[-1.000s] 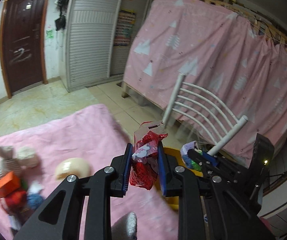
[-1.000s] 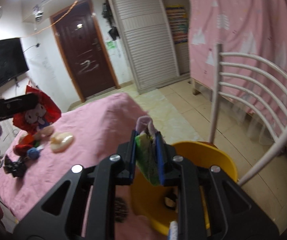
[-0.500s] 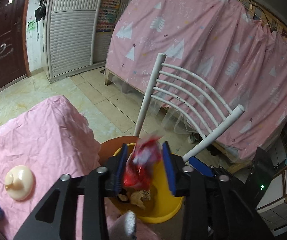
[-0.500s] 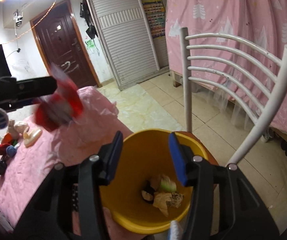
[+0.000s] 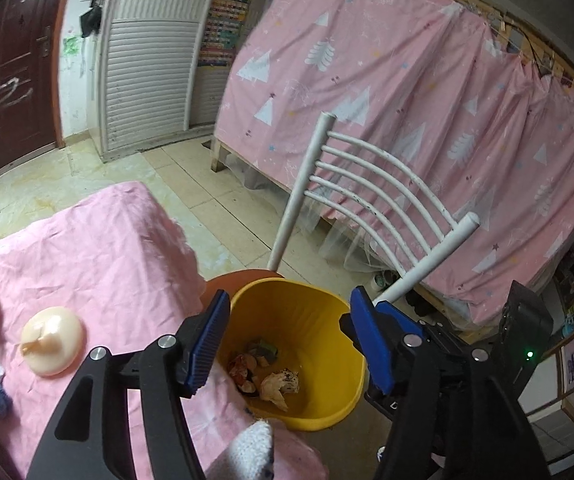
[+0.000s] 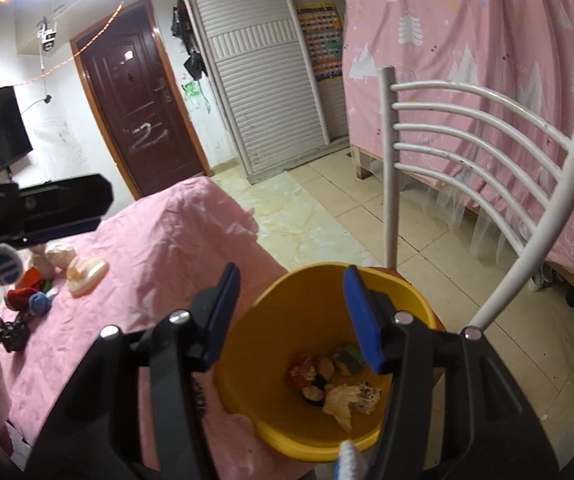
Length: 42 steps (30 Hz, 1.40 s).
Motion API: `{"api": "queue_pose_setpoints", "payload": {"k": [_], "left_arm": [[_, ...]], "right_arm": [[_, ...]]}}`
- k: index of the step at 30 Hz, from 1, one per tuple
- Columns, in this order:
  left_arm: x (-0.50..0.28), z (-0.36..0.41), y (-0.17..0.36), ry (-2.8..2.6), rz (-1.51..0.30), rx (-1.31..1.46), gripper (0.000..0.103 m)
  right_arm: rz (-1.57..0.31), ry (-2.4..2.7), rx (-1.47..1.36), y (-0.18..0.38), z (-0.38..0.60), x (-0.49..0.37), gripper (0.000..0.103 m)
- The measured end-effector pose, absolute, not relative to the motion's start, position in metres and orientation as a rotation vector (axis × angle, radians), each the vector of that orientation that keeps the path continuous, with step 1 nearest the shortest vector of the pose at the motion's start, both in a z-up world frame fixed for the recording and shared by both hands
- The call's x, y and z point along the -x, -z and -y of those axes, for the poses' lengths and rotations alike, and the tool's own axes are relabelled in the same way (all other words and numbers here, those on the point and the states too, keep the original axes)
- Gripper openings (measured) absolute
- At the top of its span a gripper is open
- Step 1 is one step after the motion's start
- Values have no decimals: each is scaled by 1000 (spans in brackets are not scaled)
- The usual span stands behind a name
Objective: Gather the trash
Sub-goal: 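Open both grippers over the yellow bin to drop wrapper and sock, then move both grippers back over the clutter on the bed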
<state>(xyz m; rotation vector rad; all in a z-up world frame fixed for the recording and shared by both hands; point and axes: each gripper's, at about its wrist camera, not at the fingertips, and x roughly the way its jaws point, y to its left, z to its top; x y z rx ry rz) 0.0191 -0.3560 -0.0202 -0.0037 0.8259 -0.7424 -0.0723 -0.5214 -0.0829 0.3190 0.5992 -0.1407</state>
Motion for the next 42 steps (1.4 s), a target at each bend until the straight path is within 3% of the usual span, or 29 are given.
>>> {"api": "queue_pose_setpoints", "payload": {"k": [5,11,13,29,42], "left_arm": [[-13,322,10,688,-794,15,56],[-2,274,2,623,-758,3,67],[1,260,1,599,-747,-3,69],[33,144,2,412,-666,-36,72],[36,100,32,359,-705,-92,72]], "right_arm": [[-606,106,-289,75,497,63,53],[-619,52,-248,65,464,47,54],[-624,32,-230,62,452,41,59],[-671,-89,-115,55,369,7,67],[-707,-135,-58,57,329,-11,70]]}}
